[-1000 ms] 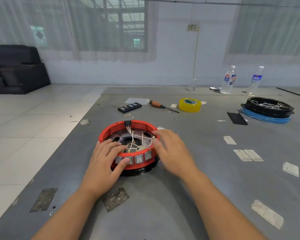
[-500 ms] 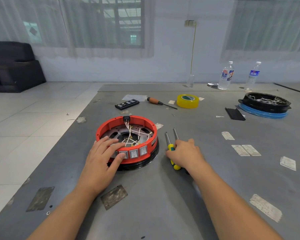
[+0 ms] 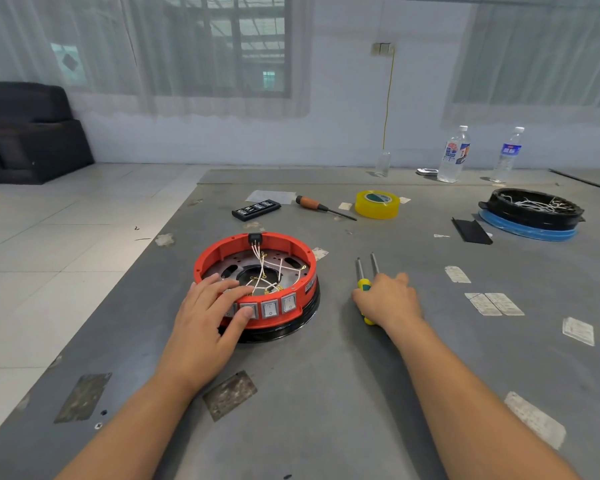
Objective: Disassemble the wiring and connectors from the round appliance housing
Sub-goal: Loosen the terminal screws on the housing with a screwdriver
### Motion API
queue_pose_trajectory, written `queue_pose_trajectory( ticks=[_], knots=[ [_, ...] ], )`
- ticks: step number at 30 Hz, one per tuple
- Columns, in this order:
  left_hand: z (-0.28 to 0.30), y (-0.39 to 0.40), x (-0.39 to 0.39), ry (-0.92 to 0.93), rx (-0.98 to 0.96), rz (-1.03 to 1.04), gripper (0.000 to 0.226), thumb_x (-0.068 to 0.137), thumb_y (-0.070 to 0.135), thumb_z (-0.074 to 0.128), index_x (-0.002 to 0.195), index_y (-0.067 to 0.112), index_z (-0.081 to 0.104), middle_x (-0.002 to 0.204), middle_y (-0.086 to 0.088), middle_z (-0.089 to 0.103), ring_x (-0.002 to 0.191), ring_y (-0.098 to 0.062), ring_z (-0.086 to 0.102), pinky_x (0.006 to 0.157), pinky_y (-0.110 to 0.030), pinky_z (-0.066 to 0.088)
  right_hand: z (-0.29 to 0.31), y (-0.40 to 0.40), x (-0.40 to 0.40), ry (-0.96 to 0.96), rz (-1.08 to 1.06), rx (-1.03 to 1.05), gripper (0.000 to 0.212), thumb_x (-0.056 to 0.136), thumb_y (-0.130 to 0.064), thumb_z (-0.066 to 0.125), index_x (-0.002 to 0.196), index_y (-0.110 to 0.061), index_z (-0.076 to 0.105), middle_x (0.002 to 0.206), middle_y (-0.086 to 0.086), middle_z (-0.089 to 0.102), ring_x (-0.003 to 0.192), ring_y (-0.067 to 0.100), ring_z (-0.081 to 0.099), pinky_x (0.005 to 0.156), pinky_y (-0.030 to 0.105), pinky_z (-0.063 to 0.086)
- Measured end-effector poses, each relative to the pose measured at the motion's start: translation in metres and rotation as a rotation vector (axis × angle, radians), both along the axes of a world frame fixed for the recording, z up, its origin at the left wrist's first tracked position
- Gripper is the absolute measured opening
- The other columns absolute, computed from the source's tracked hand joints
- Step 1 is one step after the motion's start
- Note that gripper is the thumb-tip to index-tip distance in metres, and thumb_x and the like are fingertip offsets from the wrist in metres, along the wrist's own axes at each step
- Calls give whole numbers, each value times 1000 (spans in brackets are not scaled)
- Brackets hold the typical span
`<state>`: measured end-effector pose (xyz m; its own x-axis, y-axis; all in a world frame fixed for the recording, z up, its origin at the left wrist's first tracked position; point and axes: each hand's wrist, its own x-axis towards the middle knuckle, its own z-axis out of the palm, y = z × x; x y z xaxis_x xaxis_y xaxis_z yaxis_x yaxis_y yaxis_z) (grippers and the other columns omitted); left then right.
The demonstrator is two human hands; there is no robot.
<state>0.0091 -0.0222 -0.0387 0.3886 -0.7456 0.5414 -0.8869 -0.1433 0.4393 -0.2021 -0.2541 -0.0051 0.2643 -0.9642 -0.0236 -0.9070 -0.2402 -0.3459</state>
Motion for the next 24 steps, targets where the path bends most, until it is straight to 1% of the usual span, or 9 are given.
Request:
queue_pose_trajectory(
  ticks=[3, 8, 11, 13, 17, 19, 20, 22, 24],
  knots=[
    [1, 1, -2, -3, 6, 2, 58, 100, 62, 41, 141, 28, 65, 148, 6, 58, 152, -18, 35, 126, -41, 22, -2, -1, -4, -41, -16, -10, 64, 97, -63, 42, 126, -8, 58, 130, 18, 46, 116, 44, 53, 91, 43, 45],
    [0, 4, -5, -10, 27, 1, 61, 94, 69, 44, 144, 37, 61, 151, 7, 52, 154, -20, 27, 126, -52, 28, -6, -6, -13, -216, -28, -30, 43, 104, -44, 42, 113, -8, 63, 122, 19, 52, 97, 37, 54, 81, 40, 42],
    [-2, 4, -8, -27, 49, 3, 65, 89, 73, 48, 145, 42, 59, 153, 7, 48, 154, -23, 22, 123, -50, 30, -4, -10, -18, -311, -42, -33, 32, 104, -32, 45, 111, -8, 64, 121, 20, 57, 101, 38, 56, 78, 36, 42],
    [-2, 2, -9, -37, 41, 7, 64, 89, 70, 54, 144, 38, 61, 149, 5, 51, 151, -25, 25, 120, -49, 35, 0, -10, -22, -368, -47, -57, 25, 103, -24, 46, 112, -10, 65, 122, 19, 59, 104, 37, 57, 76, 33, 39],
    [-4, -1, -9, -28, 15, 1, 55, 95, 62, 65, 140, 31, 65, 140, 2, 53, 145, -26, 30, 113, -48, 41, 20, 0, -13, -546, 54, -179, 29, 103, -14, 40, 100, -22, 68, 113, 11, 61, 85, 24, 58, 71, 31, 41],
    [-5, -1, -7, -27, 16, -5, 57, 92, 61, 63, 140, 30, 65, 140, 2, 53, 145, -26, 31, 113, -47, 41, 30, 10, -1, -645, 86, -87, 36, 100, -11, 37, 94, -25, 70, 101, 3, 63, 75, 19, 60, 65, 32, 49],
    [-5, -1, -7, -34, 7, -7, 55, 93, 60, 65, 139, 30, 66, 140, 2, 53, 144, -27, 31, 112, -47, 41, 33, 16, 8, -683, 95, -8, 38, 98, -12, 37, 92, -25, 71, 94, 0, 64, 74, 18, 61, 68, 35, 55],
    [-6, 0, -5, -50, -8, -5, 53, 93, 57, 68, 137, 29, 67, 139, 1, 54, 144, -29, 33, 112, -49, 43, 35, 30, 26, -681, 131, 111, 33, 97, -21, 40, 94, -18, 73, 82, 2, 64, 77, 23, 61, 80, 42, 56],
    [-6, 1, -5, -78, -23, 0, 53, 93, 59, 70, 136, 28, 68, 139, 0, 54, 143, -30, 34, 111, -49, 43, 33, 44, 43, -637, 154, 146, 41, 98, -42, 46, 92, -9, 70, 83, 9, 67, 82, 29, 64, 83, 42, 54]
  ],
)
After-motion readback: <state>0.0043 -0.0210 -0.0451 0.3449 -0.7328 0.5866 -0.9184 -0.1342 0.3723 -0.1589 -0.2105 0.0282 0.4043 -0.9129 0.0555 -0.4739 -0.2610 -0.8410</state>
